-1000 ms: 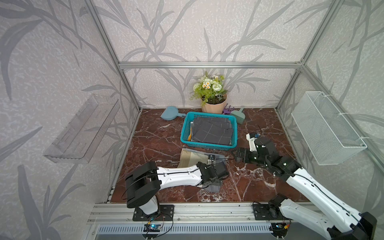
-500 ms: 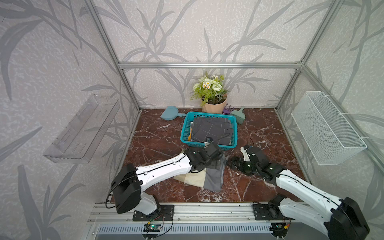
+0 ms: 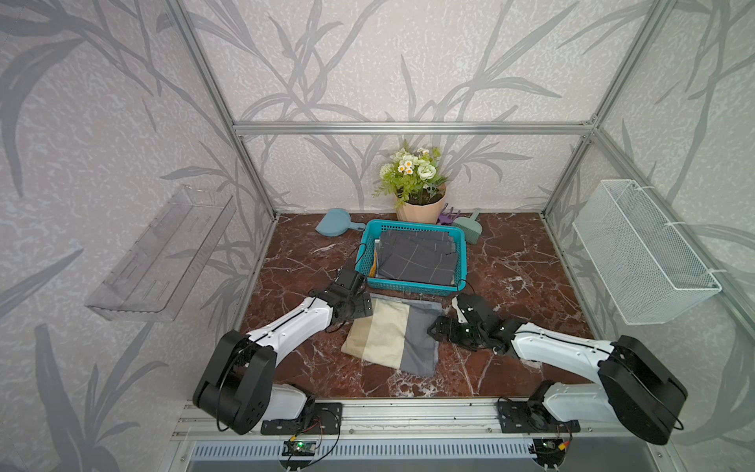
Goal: Put the folded pillowcase in the basket
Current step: Pick up the pillowcase at the center of the board.
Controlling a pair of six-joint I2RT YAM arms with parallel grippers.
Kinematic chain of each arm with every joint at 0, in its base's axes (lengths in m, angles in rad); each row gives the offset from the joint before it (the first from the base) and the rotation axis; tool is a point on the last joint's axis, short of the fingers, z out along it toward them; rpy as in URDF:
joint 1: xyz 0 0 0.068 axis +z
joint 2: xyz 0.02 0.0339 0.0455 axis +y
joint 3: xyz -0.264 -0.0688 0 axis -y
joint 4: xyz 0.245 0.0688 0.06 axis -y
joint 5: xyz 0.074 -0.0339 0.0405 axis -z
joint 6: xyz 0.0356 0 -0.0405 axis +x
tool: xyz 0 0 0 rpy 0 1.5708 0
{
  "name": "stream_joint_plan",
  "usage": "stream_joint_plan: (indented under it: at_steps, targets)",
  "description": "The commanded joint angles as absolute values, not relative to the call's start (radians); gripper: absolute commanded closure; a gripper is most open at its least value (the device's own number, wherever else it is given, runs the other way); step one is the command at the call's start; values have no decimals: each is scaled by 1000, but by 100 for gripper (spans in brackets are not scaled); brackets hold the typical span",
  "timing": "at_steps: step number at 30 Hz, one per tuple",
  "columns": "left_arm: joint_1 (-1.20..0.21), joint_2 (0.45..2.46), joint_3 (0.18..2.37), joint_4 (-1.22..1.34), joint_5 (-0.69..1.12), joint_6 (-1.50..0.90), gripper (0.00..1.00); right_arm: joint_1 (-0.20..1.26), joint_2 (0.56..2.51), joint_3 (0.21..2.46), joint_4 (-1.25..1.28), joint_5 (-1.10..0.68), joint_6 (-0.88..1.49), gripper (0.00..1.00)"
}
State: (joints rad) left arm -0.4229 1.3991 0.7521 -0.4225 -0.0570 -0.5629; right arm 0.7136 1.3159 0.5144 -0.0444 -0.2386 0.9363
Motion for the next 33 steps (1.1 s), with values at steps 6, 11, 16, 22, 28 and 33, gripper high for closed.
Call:
stream_joint_plan:
  at_steps: [6, 11, 16, 22, 28, 33]
  targets:
    - [-414, 1435, 676, -268, 153, -523, 0, 746, 1371, 519, 1, -207, 960, 0]
    - [-417, 1436, 627, -252, 212, -547, 0, 770, 1423, 524, 46, -212, 972, 0]
    - [-430, 1399, 560, -208, 241, -578, 0, 799, 1489, 556, 58, -215, 971, 2]
    - [-464, 1347, 502, -165, 272, -618, 13, 829, 1529, 572, 57, -200, 978, 11]
    - [-499, 1325, 499, -154, 276, -636, 31, 845, 1534, 576, 41, -177, 981, 34]
    - [-525, 1336, 502, -144, 273, -647, 75, 856, 1546, 594, 7, -166, 968, 71]
